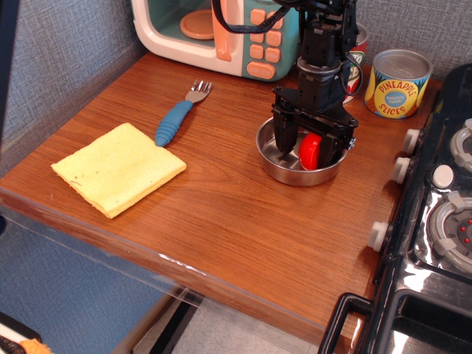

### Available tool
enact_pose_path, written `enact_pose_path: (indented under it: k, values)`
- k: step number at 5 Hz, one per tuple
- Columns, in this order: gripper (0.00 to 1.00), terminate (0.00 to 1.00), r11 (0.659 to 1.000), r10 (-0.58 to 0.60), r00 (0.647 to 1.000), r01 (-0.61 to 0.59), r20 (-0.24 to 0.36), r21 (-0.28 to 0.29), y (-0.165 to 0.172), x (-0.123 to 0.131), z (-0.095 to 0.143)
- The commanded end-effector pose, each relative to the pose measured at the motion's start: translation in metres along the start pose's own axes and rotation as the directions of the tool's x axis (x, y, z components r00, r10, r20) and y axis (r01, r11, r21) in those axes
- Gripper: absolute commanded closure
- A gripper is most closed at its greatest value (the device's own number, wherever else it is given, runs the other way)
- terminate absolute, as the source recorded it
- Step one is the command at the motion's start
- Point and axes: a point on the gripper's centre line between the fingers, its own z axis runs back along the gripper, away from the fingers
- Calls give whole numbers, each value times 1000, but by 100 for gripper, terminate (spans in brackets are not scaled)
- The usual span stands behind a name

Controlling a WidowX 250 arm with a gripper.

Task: Place the red vegetable to the right of the yellow towel.

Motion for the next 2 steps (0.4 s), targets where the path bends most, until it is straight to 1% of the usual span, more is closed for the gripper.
enact_pose_path:
  k: [1,2]
  values:
    - [100,0,999,40,999,-39,32,-17,11,5,11]
    - [100,0,998,43,996,-40,74,-38,14,9,25]
